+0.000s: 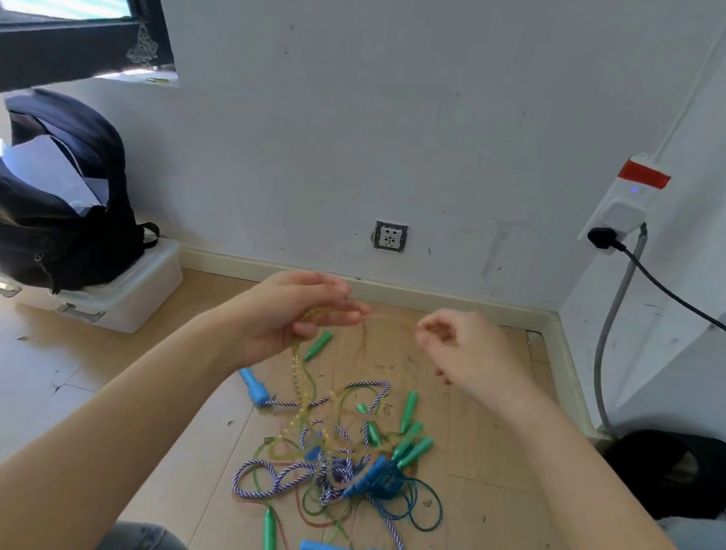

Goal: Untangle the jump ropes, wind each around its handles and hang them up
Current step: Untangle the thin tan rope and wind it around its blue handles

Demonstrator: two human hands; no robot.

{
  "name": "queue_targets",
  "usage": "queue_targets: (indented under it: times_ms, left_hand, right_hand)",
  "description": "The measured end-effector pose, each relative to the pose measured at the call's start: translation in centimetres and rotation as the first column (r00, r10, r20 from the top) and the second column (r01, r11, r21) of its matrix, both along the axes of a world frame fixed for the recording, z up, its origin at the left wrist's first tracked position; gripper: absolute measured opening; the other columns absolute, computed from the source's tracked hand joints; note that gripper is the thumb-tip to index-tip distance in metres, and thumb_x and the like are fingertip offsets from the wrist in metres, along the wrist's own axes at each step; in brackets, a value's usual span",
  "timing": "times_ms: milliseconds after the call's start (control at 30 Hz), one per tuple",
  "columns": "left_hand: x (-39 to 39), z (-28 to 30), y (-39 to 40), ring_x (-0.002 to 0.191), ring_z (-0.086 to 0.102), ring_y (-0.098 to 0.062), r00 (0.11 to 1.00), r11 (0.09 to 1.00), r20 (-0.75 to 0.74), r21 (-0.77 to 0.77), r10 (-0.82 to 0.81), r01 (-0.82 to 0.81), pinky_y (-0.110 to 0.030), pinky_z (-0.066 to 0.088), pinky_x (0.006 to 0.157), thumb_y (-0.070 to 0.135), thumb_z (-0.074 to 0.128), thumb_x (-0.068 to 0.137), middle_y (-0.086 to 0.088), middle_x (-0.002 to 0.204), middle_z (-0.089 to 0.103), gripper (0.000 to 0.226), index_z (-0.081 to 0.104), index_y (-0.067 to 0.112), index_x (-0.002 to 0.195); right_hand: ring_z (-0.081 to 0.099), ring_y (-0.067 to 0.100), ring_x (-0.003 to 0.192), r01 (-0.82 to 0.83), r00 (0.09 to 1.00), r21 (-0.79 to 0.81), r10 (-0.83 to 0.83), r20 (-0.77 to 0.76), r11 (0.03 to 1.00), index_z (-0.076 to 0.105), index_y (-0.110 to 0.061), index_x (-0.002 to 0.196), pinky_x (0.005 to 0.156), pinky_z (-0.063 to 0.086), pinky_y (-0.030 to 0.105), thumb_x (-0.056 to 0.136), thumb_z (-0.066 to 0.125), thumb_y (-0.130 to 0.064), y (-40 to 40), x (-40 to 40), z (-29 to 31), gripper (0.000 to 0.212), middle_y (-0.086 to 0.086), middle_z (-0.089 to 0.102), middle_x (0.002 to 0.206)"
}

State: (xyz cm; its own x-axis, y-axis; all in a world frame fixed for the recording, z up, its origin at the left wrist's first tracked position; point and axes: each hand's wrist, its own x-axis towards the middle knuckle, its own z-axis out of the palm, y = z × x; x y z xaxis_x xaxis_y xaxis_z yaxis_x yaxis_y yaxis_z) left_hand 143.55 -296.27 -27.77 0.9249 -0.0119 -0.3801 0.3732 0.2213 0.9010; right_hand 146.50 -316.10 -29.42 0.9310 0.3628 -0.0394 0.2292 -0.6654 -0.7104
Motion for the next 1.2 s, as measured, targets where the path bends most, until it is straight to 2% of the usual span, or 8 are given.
queue_targets:
  times_ms: [167, 300, 467, 567, 700, 900, 1033, 1200]
  left_hand:
    - [-0.9, 0.9, -0.6, 0.065, 0.067, -0.008, 0.972, 0.974, 0.080, 0.069, -0.221, 0.216, -0.009, 0.026, 0.032, 0.015, 0.060, 0.084, -0.010, 0.094, 0.073, 0.023, 0.055, 0.006, 0.105]
    - [-0.7, 0.4, -0.5, 0.064, 0.065, -0.006, 0.942, 0.918, 0.105, 0.282, -0.317, 0.278, -0.011, 0.029, 0.035, 0.013, 0.067, 0.078, -0.002, 0.102, 0.070, 0.028, 0.057, 0.014, 0.105]
    - [-0.6, -2.5, 1.1, 0.067, 0.063, -0.004, 0.800, 0.357, -0.236, 0.800, -0.552, 0.482, -0.015, 0.049, 0.065, 0.016, 0.057, 0.090, 0.000, 0.093, 0.070, 0.007, 0.063, 0.016, 0.086]
    - [-0.3, -2.2, 1.9, 0.067, 0.063, -0.007, 0.889, 0.774, 0.044, 0.513, -0.455, 0.371, -0.017, 0.052, 0.074, 0.014, 0.046, 0.095, 0.002, 0.070, 0.068, 0.023, 0.064, 0.002, 0.087]
    - [0.6, -1.0, 3.5, 0.035, 0.031, -0.005, 0.981, 0.992, 0.179, 0.081, 0.079, -0.095, -0.015, 0.037, 0.037, 0.015, 0.042, 0.096, 0.010, 0.041, 0.034, 0.022, 0.057, 0.014, 0.080]
    - [-0.4, -2.7, 5.4, 0.055, 0.047, -0.019, 0.986, 0.137, 0.141, 0.982, -0.090, -0.128, -0.024, 0.032, 0.048, 0.022, 0.058, 0.082, 0.004, 0.052, 0.047, 0.014, 0.061, 0.014, 0.071]
    - [-0.2, -1.7, 3.6, 0.057, 0.032, -0.015, 0.986, 0.592, 0.012, 0.801, -0.167, 0.091, -0.022, 0.028, 0.049, 0.019, 0.063, 0.082, 0.001, 0.059, 0.037, 0.015, 0.064, 0.008, 0.072]
    - [-0.4, -0.4, -0.6, 0.049, 0.031, -0.008, 0.922, 0.737, 0.116, 0.641, -0.369, 0.215, -0.014, 0.029, 0.045, 0.019, 0.061, 0.084, 0.008, 0.053, 0.036, 0.012, 0.069, 0.015, 0.076]
  right_hand:
    - [0.050, 0.010, 0.115, -0.337, 0.915, 0.055, 0.341, -0.217, 0.940, 0.038, -0.037, 0.136, 0.093, 0.042, 0.025, 0.076, 0.073, -0.033, 1.5, -1.2, -0.3, 0.069, -0.009, 0.050, 0.132]
    - [0.062, 0.007, 0.072, -0.247, 0.927, 0.255, 0.305, -0.217, 0.935, 0.065, -0.016, 0.084, 0.060, 0.045, 0.011, 0.087, 0.062, -0.021, 1.9, -0.8, -0.5, 0.007, 0.001, 0.069, 0.081]
    - [0.053, 0.014, 0.054, 0.282, 0.937, 0.597, -0.082, -0.340, 0.751, 0.055, -0.013, 0.071, 0.063, 0.045, 0.028, 0.095, 0.047, -0.019, 0.4, 0.6, -0.2, 0.025, -0.001, 0.050, 0.054]
    - [0.035, 0.012, 0.037, 0.450, 0.840, 0.671, -0.025, -0.542, 0.589, 0.050, -0.013, 0.063, 0.046, 0.041, 0.026, 0.096, 0.039, -0.044, -0.2, 1.1, 0.2, 0.046, -0.004, 0.031, 0.041]
    - [0.027, 0.006, 0.031, 0.080, 0.978, 0.181, -0.042, -0.206, 0.980, 0.052, -0.013, 0.055, 0.036, 0.026, 0.017, 0.087, 0.047, -0.056, -0.1, 0.7, -0.3, 0.053, -0.008, 0.034, 0.039]
    - [0.057, 0.011, 0.070, 0.102, 0.972, -0.476, 0.014, 0.233, 0.873, 0.051, -0.024, 0.067, 0.056, 0.042, 0.025, 0.079, 0.062, -0.052, -1.6, 1.0, -1.1, 0.033, -0.005, 0.061, 0.075]
    - [0.056, 0.005, 0.086, -0.133, 0.990, -0.288, 0.140, 0.004, 0.948, 0.058, -0.022, 0.104, 0.070, 0.044, 0.018, 0.078, 0.069, -0.039, -1.1, 0.7, -1.2, 0.033, -0.008, 0.060, 0.094]
    - [0.036, 0.013, 0.130, -0.296, 0.954, -0.156, 0.284, -0.096, 0.942, 0.037, -0.030, 0.135, 0.109, 0.030, 0.037, 0.072, 0.073, -0.040, 0.7, -0.5, -1.1, 0.073, -0.007, 0.041, 0.142]
